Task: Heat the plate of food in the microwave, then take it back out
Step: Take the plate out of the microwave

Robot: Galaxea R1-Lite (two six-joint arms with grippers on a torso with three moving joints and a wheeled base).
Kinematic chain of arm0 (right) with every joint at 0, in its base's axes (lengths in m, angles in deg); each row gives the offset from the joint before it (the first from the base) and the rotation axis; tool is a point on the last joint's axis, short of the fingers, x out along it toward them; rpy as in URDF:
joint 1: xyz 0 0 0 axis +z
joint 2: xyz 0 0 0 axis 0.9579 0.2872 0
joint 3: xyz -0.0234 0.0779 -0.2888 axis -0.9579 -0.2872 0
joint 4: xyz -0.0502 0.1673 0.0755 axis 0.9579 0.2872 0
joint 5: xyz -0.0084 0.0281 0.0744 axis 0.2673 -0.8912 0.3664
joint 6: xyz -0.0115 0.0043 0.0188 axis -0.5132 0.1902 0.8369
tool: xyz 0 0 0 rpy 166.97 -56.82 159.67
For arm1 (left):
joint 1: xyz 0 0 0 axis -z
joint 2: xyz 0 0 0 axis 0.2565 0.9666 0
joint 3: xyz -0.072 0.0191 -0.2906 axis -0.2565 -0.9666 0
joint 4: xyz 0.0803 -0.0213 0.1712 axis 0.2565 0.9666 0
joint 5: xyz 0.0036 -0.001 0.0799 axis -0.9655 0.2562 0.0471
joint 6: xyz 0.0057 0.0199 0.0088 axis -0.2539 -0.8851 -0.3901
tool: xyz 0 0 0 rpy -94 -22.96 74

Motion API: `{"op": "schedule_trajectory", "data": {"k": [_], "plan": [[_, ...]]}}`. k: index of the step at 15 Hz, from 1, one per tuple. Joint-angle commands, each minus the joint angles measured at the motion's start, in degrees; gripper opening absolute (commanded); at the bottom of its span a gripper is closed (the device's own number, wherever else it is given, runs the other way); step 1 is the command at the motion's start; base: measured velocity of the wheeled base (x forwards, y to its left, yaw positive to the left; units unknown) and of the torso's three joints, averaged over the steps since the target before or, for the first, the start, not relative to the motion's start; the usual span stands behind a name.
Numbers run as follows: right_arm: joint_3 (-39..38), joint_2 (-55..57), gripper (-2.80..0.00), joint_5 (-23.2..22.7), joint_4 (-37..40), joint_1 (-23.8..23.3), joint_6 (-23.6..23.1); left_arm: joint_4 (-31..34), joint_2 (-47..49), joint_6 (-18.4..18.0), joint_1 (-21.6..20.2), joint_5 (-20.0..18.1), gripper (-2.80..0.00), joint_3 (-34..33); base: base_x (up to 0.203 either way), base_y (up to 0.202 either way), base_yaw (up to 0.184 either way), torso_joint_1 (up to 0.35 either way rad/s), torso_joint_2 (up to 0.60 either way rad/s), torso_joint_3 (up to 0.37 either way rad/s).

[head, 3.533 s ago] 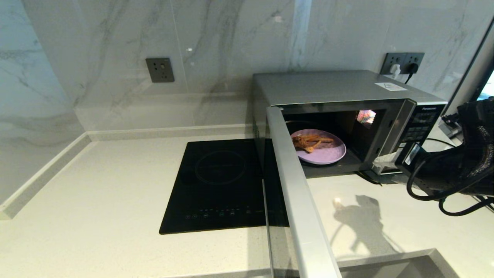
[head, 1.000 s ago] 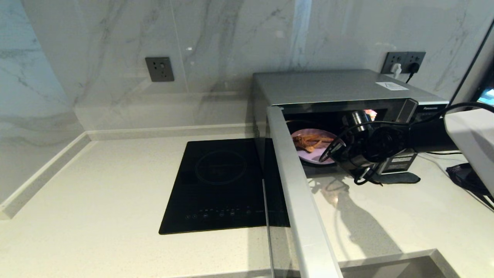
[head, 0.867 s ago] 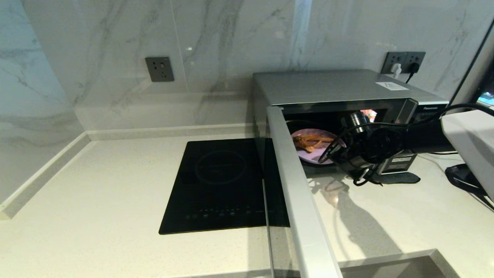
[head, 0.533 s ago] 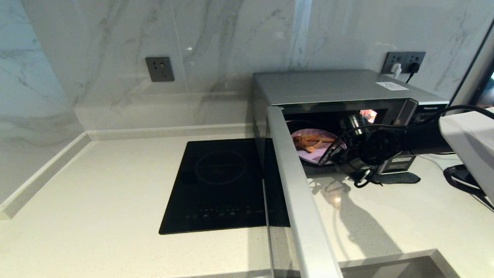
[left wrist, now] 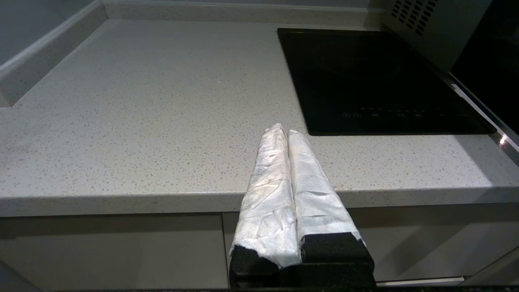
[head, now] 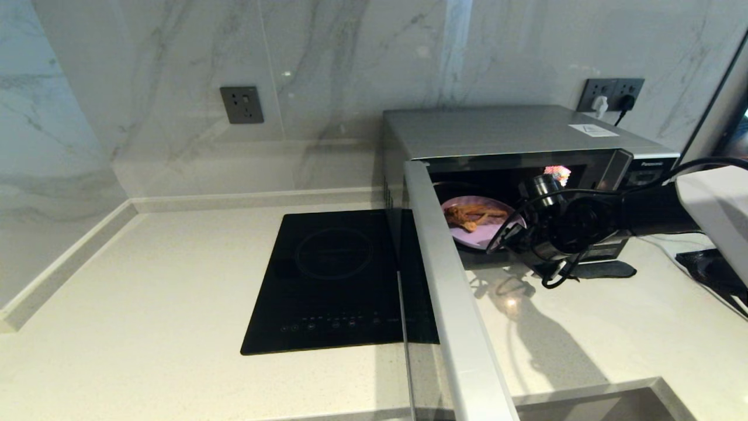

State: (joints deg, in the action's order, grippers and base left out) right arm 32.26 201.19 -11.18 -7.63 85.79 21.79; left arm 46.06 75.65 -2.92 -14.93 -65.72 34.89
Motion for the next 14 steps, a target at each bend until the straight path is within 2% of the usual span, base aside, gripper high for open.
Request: {"op": "schedule_trajectory", "data": {"k": [1,14], "plan": [[-0.54,-0.78,0.00,0.04,0.11,0.00,0.40,-0.02,0.06,0.03,-0.01,0.03,-2.80,0.00,0.000,0.000,0.000,0.000,0.00,0.000],[2.63,1.79,0.00,-0.14,-0.11,0.08,0.22,-0.02,0.06,0.03,-0.01,0.03,-2.80,0.00,0.000,0.000,0.000,0.000,0.00,0.000]]}}
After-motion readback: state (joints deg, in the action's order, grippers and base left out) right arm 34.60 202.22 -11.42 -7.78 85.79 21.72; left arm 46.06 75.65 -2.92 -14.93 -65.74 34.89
